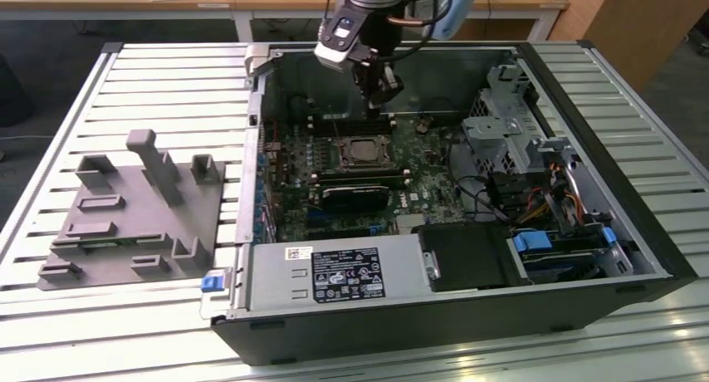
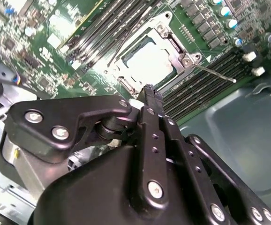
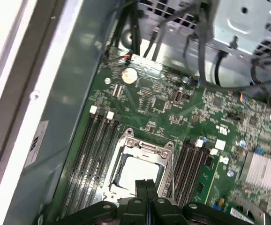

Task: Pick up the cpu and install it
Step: 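Install the first cpu locking lever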

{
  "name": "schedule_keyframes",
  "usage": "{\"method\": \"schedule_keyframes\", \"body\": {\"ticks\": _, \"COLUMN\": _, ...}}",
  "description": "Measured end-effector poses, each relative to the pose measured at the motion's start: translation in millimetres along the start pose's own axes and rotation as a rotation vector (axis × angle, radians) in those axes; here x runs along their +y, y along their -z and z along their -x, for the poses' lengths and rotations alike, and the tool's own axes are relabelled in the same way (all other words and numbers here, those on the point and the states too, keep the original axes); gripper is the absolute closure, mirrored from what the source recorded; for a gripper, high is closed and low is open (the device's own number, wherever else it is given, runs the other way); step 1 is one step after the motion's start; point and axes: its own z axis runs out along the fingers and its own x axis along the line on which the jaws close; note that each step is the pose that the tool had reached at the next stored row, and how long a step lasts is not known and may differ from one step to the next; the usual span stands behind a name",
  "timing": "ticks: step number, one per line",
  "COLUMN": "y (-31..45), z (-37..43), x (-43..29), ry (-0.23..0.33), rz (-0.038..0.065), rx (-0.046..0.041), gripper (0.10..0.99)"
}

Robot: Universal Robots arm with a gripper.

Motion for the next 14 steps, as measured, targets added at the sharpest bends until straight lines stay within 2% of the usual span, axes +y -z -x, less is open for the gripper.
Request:
{"method": "schedule_keyframes", "body": {"ticks": 8, "y": -0.1, "z": 0.0, "x": 0.0, "ry": 0.125, "rz": 0.012, "rx": 0.0027, "gripper": 0.980}}
{"method": "schedule_keyframes", "body": {"ticks": 14, "y": -0.1, "z": 0.0, "x": 0.0, "ry": 0.185, "rz": 0.018, "rx": 0.0041, "gripper": 0.980}}
